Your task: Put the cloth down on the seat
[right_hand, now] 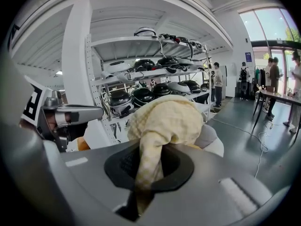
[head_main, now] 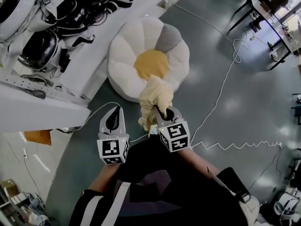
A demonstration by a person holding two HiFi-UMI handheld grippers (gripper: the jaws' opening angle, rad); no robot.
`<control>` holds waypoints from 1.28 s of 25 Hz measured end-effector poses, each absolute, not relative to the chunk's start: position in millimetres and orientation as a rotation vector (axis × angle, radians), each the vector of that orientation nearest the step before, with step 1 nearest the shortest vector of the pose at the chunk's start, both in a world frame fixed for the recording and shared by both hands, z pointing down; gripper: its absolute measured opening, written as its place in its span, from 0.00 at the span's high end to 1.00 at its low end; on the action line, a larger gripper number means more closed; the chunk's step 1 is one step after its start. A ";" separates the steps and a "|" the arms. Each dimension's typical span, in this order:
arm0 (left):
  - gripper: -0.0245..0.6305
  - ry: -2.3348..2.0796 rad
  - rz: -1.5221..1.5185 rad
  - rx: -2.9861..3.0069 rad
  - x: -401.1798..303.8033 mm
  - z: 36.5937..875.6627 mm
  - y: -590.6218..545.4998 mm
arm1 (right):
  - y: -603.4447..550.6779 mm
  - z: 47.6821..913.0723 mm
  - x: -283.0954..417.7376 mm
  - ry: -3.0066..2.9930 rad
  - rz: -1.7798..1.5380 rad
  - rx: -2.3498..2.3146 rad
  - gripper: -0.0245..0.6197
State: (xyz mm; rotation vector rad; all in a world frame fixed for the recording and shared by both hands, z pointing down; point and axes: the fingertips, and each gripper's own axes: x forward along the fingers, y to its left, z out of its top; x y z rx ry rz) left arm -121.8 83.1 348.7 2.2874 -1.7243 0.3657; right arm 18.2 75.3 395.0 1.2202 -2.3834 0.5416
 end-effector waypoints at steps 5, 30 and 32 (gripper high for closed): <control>0.96 -1.731 0.393 2.284 -100.3 348.4 56.9 | 50.6 395.6 36.0 -2.404 0.554 1.203 0.93; 0.96 -1.646 0.445 2.298 -99.5 383.6 -50.8 | -45.7 438.8 34.6 -2.287 0.631 1.228 0.93; 0.96 -1.635 0.454 2.291 -105.7 393.0 -63.5 | -58.1 446.0 26.7 -2.276 0.638 1.225 0.93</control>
